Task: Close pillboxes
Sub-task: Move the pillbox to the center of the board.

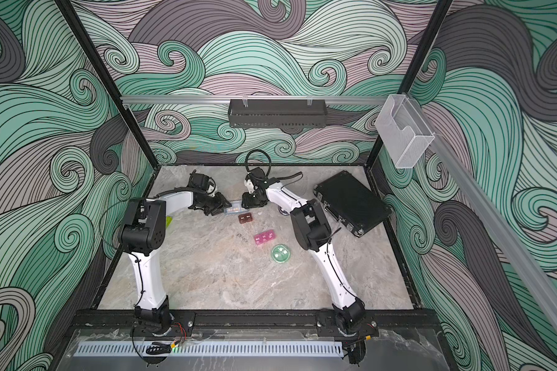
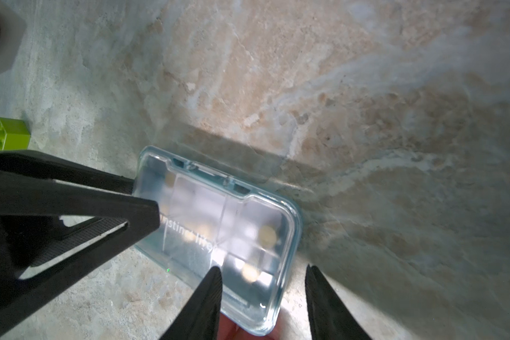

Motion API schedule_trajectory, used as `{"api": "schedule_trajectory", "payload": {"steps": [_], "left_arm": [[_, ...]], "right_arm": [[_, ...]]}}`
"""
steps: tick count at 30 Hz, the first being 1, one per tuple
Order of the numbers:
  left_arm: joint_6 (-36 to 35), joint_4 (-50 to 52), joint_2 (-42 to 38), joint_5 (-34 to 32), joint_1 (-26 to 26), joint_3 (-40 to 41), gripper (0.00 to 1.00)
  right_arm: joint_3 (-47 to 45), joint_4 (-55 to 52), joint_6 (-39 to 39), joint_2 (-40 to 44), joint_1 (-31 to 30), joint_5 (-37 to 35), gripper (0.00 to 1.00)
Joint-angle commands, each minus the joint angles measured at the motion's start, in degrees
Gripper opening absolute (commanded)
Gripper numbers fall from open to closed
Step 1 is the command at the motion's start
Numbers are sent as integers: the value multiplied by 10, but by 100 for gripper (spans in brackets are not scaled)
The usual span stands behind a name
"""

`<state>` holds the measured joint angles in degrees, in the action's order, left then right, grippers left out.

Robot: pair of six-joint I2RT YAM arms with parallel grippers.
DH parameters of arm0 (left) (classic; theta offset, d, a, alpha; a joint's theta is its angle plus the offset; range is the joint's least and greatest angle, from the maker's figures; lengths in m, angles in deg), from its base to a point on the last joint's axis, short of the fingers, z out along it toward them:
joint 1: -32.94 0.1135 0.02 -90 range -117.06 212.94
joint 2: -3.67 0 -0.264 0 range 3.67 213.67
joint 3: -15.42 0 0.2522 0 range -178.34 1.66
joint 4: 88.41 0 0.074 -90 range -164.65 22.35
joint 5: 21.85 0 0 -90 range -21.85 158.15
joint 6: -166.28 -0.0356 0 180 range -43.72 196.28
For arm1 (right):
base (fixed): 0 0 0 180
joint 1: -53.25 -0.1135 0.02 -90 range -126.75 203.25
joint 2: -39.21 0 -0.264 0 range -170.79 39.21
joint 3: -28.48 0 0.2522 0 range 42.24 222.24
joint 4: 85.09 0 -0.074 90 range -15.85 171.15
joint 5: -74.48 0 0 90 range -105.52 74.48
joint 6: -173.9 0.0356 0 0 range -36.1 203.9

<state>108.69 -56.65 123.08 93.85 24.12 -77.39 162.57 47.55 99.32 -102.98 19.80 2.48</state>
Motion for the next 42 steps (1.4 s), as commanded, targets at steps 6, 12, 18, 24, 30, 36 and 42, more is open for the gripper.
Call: {"api": "schedule_trajectory", "payload": {"steps": [6, 12, 18, 24, 30, 36, 42], "left_arm": [[-21, 44, 40, -38, -14, -5, 39], [-18, 47, 53, -38, -21, -5, 38], [-17, 45, 63, -38, -25, -3, 37], [-18, 46, 74, -38, -28, -4, 37], [-18, 46, 85, -40, -32, -3, 35], [-16, 42, 95, -40, -36, -1, 35], [-15, 42, 98, -41, -37, -1, 34]], "right_arm": [[8, -36, -8, 6, -1, -11, 44], [13, -47, -10, -1, -6, -22, 43], [25, -59, -6, -13, -7, -25, 42], [38, -70, -5, -25, -9, -29, 41], [43, -78, -4, -37, -10, -28, 40], [43, -77, -1, -44, -10, -27, 39], [50, -86, 0, -57, -11, -24, 38]]}}
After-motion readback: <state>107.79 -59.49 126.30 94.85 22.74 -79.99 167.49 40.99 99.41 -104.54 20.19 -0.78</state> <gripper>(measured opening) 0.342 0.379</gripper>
